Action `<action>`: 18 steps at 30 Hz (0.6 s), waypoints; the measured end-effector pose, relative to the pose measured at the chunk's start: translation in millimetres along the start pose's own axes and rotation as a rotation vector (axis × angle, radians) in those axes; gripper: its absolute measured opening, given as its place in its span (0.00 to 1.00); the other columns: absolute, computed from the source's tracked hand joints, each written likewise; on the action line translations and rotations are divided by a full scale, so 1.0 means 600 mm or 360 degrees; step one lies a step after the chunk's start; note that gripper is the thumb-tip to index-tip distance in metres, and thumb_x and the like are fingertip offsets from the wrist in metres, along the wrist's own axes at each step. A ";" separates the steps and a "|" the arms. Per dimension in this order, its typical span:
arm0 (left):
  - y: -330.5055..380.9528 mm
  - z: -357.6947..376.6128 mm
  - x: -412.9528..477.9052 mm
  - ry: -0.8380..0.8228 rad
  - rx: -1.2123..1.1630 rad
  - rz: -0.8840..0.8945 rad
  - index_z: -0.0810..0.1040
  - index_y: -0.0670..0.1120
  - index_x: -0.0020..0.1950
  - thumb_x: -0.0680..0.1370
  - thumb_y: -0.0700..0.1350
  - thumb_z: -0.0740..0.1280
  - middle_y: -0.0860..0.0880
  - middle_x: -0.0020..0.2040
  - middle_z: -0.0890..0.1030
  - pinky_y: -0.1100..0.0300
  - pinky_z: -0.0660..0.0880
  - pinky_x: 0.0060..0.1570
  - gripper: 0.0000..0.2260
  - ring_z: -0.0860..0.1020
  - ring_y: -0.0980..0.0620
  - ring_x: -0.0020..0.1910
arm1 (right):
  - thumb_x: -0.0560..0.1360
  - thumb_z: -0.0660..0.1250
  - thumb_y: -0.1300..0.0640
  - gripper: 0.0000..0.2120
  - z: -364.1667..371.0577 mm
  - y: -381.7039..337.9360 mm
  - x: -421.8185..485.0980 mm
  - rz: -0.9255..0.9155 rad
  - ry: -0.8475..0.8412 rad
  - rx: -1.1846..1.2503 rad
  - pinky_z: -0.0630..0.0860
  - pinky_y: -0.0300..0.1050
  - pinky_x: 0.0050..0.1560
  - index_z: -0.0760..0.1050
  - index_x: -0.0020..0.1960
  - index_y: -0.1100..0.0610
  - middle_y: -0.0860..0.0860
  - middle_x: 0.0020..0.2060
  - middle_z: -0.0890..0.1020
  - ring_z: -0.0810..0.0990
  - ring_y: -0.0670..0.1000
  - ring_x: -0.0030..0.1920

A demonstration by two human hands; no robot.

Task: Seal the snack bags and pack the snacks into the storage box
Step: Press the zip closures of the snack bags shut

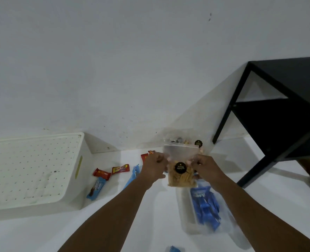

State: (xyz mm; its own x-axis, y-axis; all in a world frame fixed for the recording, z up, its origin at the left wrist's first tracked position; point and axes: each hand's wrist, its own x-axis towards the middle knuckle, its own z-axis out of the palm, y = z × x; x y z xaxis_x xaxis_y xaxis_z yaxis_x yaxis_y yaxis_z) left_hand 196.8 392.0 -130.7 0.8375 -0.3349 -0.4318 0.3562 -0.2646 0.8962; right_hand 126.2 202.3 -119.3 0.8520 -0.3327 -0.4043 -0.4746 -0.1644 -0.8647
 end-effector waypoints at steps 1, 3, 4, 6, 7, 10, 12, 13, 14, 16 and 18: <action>0.004 0.007 0.021 0.0005 0.0006 0.0013 0.80 0.45 0.52 0.78 0.42 0.70 0.40 0.50 0.84 0.54 0.81 0.40 0.04 0.83 0.46 0.43 | 0.78 0.68 0.63 0.04 -0.007 -0.002 0.021 -0.0001 0.0023 -0.0011 0.82 0.60 0.50 0.80 0.48 0.63 0.60 0.41 0.81 0.81 0.56 0.42; 0.013 0.022 0.068 0.0034 0.0009 0.0054 0.82 0.47 0.49 0.76 0.39 0.70 0.39 0.50 0.85 0.44 0.82 0.51 0.04 0.84 0.42 0.46 | 0.78 0.67 0.61 0.04 -0.024 -0.007 0.062 -0.0001 0.0050 -0.0051 0.83 0.58 0.48 0.80 0.46 0.59 0.58 0.42 0.81 0.82 0.55 0.42; 0.015 0.030 0.093 0.0043 -0.0012 0.0049 0.83 0.48 0.48 0.76 0.38 0.70 0.40 0.51 0.85 0.39 0.81 0.54 0.06 0.84 0.39 0.48 | 0.79 0.67 0.60 0.04 -0.032 -0.010 0.082 0.0009 0.0070 -0.0075 0.84 0.55 0.47 0.79 0.46 0.57 0.57 0.42 0.81 0.82 0.54 0.43; 0.022 0.050 0.142 0.0049 -0.0060 0.0017 0.83 0.51 0.45 0.73 0.38 0.71 0.40 0.52 0.84 0.35 0.79 0.55 0.08 0.84 0.36 0.50 | 0.79 0.67 0.60 0.04 -0.049 -0.011 0.121 0.0037 0.0126 -0.0093 0.83 0.52 0.44 0.79 0.45 0.57 0.56 0.41 0.79 0.82 0.53 0.42; 0.025 0.061 0.164 0.0058 -0.0054 -0.0002 0.83 0.54 0.45 0.71 0.41 0.72 0.40 0.52 0.85 0.36 0.80 0.54 0.08 0.84 0.36 0.49 | 0.79 0.67 0.60 0.04 -0.057 -0.009 0.141 0.0048 0.0152 -0.0088 0.83 0.52 0.43 0.79 0.45 0.57 0.56 0.40 0.78 0.81 0.53 0.41; 0.030 0.088 0.211 0.0051 0.0054 -0.0012 0.81 0.55 0.52 0.72 0.43 0.70 0.43 0.55 0.84 0.41 0.81 0.56 0.11 0.84 0.40 0.51 | 0.78 0.67 0.61 0.05 -0.073 0.002 0.191 0.0074 0.0189 -0.0068 0.79 0.46 0.37 0.79 0.46 0.53 0.53 0.41 0.78 0.79 0.51 0.41; 0.028 0.101 0.234 0.0060 0.0167 0.0015 0.78 0.51 0.61 0.75 0.41 0.69 0.44 0.59 0.82 0.44 0.80 0.58 0.15 0.83 0.42 0.54 | 0.79 0.67 0.61 0.04 -0.074 0.010 0.217 0.0102 0.0185 -0.0053 0.79 0.45 0.37 0.80 0.51 0.53 0.53 0.44 0.79 0.79 0.51 0.43; 0.026 0.105 0.243 0.0076 0.0190 0.0024 0.76 0.50 0.64 0.76 0.42 0.68 0.44 0.60 0.82 0.44 0.80 0.59 0.17 0.83 0.42 0.56 | 0.79 0.67 0.61 0.05 -0.073 0.013 0.229 0.0119 0.0189 -0.0045 0.79 0.46 0.38 0.79 0.52 0.53 0.52 0.46 0.80 0.80 0.52 0.45; 0.024 0.108 0.248 0.0088 0.0205 0.0032 0.75 0.50 0.67 0.76 0.43 0.69 0.45 0.61 0.81 0.45 0.79 0.60 0.18 0.82 0.43 0.57 | 0.78 0.67 0.60 0.06 -0.070 0.016 0.239 0.0134 0.0205 -0.0038 0.80 0.48 0.39 0.79 0.52 0.52 0.52 0.48 0.80 0.80 0.53 0.47; 0.024 0.112 0.252 0.0090 0.0250 0.0028 0.71 0.48 0.72 0.78 0.43 0.68 0.46 0.64 0.80 0.46 0.79 0.61 0.21 0.81 0.44 0.59 | 0.76 0.68 0.57 0.08 -0.065 0.027 0.256 0.0171 0.0255 -0.0040 0.83 0.56 0.47 0.76 0.54 0.49 0.52 0.53 0.80 0.81 0.56 0.52; 0.022 0.112 0.253 0.0098 0.0322 0.0024 0.66 0.47 0.75 0.79 0.44 0.69 0.45 0.68 0.77 0.46 0.77 0.64 0.25 0.78 0.43 0.64 | 0.73 0.70 0.54 0.19 -0.061 0.041 0.265 0.0216 0.0290 -0.0031 0.80 0.60 0.57 0.72 0.63 0.48 0.54 0.60 0.79 0.80 0.57 0.57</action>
State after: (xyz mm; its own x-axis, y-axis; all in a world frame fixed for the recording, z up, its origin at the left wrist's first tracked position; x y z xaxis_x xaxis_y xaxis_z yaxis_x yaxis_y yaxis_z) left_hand 301.0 277.0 -191.6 0.8681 -0.2856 -0.4059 0.2584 -0.4383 0.8609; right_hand 241.8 111.5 -194.2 0.7269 -0.5147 -0.4546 -0.5877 -0.1238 -0.7995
